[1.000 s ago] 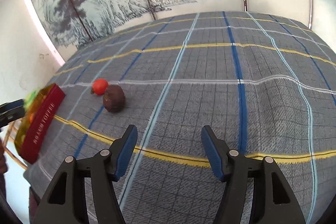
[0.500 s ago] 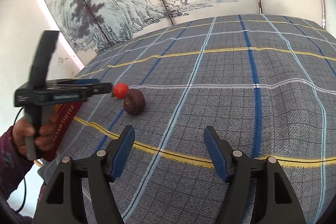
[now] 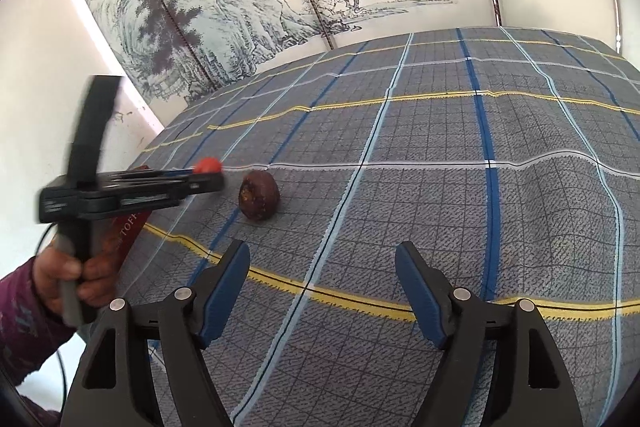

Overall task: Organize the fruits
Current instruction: 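Grasp the red fruit with the left tool while the right tool approaches the brown fruit, then carry the red fruit over the gold tin with the left tool while the right tool grasps the brown fruit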

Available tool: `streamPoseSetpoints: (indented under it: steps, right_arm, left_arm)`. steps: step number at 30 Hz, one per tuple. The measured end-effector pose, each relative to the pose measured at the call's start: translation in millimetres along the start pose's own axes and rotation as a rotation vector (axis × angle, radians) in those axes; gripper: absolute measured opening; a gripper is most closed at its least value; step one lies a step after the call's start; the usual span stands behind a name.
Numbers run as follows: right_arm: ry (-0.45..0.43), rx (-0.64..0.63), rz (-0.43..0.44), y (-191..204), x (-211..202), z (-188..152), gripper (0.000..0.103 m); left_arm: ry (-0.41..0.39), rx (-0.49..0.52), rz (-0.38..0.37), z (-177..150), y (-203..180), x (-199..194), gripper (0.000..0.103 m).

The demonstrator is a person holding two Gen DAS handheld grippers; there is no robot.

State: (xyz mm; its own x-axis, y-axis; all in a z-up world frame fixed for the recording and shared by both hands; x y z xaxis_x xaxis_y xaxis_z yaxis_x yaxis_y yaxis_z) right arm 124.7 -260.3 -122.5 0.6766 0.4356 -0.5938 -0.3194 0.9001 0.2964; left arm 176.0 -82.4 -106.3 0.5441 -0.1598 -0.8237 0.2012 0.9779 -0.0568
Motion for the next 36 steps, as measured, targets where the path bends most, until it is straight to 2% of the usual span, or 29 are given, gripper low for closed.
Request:
streamPoseSetpoints:
  steps: [3,8,17,21,30,32,33,34,35,36]
  right_arm:
    - [0.058,0.002,0.0,-0.2,9.6,-1.1,0.076]
    - [0.096,-0.042,0.022,14.8,17.9,4.5,0.076]
    - [0.142,-0.223,-0.013,60.3,62.2,24.8,0.077]
    - [0.171,-0.213,-0.008,60.9,79.5,20.9,0.077]
    - [0.165,-0.223,-0.033,64.8,96.8,29.2,0.077]
    - [0.168,-0.245,-0.054,66.7,101.0,30.2,0.074]
    - [0.166,-0.262,-0.074,67.4,102.4,30.1,0.067]
    - [0.163,-0.286,-0.1,68.4,103.2,30.2,0.047]
    - [0.163,-0.304,-0.111,69.4,103.1,30.1,0.04]
    - [0.171,-0.306,-0.113,70.6,102.5,29.8,0.04]
  left_arm:
    - [-0.004,-0.02,-0.016,-9.3,0.7,-20.4,0.027]
    - [-0.028,-0.049,-0.026,-19.2,7.2,-52.5,0.027]
    - [-0.059,-0.09,-0.022,-33.0,24.7,-93.7,0.027]
    - [-0.072,-0.098,-0.019,-38.4,29.1,-106.1,0.027]
    - [-0.08,-0.117,-0.019,-46.5,38.4,-114.1,0.027]
    - [-0.077,-0.121,-0.019,-48.6,40.6,-114.5,0.027]
    - [-0.077,-0.123,-0.018,-49.3,41.4,-114.8,0.027]
    - [-0.078,-0.126,-0.016,-50.3,42.4,-115.6,0.027]
    - [-0.08,-0.127,-0.013,-51.3,44.1,-116.6,0.027]
    - [-0.082,-0.128,-0.009,-52.1,45.3,-117.8,0.027]
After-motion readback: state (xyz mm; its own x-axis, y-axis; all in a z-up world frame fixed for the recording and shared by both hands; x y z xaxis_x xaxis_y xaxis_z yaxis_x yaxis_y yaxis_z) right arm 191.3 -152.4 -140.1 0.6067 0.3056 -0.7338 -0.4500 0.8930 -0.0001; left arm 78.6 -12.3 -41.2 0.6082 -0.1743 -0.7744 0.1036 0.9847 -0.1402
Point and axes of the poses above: each gripper's, at about its wrist camera, not at the fingertips, and x roughly the way its jaws point, y to its left, z to its top, the point moved 7 cm from there along x, roughly the way its jaws point, and after that the axes turned 2 degrees about -y, right-handed, at the moved point
